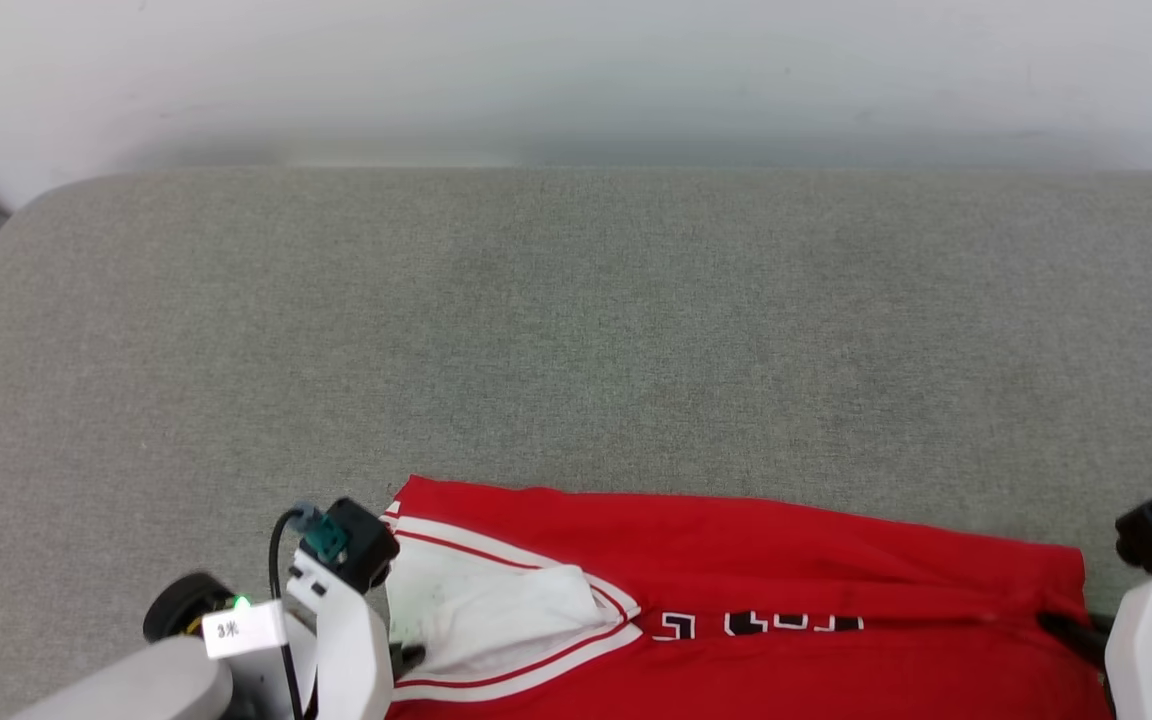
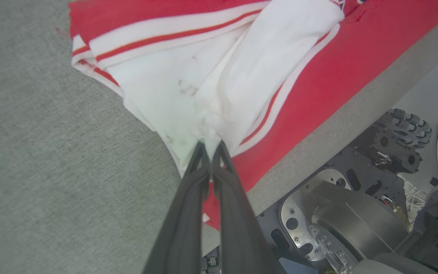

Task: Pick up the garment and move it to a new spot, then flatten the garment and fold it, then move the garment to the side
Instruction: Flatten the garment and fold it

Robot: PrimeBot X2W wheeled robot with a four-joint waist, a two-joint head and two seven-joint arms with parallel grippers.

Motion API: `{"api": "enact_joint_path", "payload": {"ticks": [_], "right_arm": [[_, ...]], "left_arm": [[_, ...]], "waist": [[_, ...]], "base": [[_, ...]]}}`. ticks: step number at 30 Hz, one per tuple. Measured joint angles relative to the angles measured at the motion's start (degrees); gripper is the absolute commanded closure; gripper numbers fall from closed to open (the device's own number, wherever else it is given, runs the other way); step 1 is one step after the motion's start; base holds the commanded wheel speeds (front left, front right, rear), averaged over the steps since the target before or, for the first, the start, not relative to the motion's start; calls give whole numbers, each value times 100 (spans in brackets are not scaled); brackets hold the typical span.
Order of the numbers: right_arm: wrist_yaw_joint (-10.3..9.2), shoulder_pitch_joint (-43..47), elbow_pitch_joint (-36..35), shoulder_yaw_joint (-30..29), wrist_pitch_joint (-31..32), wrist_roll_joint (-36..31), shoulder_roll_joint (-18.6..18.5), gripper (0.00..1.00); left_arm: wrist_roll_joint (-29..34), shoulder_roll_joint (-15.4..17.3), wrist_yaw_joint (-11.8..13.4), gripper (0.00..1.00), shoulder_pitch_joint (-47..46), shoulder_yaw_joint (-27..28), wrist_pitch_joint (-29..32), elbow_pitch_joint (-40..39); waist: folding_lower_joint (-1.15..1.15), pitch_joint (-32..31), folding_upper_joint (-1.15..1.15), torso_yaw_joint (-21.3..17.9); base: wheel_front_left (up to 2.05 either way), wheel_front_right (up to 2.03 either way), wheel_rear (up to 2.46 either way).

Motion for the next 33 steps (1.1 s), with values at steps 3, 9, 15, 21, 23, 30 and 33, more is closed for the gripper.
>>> {"api": "enact_joint_path", "payload": {"ticks": [3, 9, 15, 21, 23, 30, 33], "right_arm": [[0, 227, 43, -2, -3, -19, 27, 100], [0, 403, 179, 21, -73, -100, 143, 99], [0, 379, 76, -68, -367, -192, 194, 0], [0, 397, -458, -525, -571, -227, -42, 0], [0, 441, -623, -771, -626, -190, -63, 0], [-1, 765, -541, -1801, -864, -210, 94, 0], [-1, 895, -327, -2062, -832, -79, 389, 0]], "left_arm": [[-77, -54, 46, 100, 216, -44, -127, 97], [-163, -200, 30, 100, 390, -60, -364, 465], [-193, -268, 125, 0, 476, 255, -1079, 442], [264, -268, 608, 0, 614, 672, -2312, 360], [437, -327, 778, 0, 672, 793, -2759, 357], [839, -659, 1414, 0, 988, 1240, -4165, 610], [1037, -848, 1646, 0, 1134, 1540, -4354, 745]], "waist": [[0, 63, 0, 12], [1, 170, 0, 1], [1, 110, 0, -56], [1, -32, 0, -92], [1, -66, 0, -100], [1, -78, 0, -100], [2, -51, 0, -83]], "base": [[0, 0, 0], [0, 0, 0], [0, 0, 0], [0, 0, 0], [0, 0, 0], [0, 0, 0], [0, 0, 0]]}}
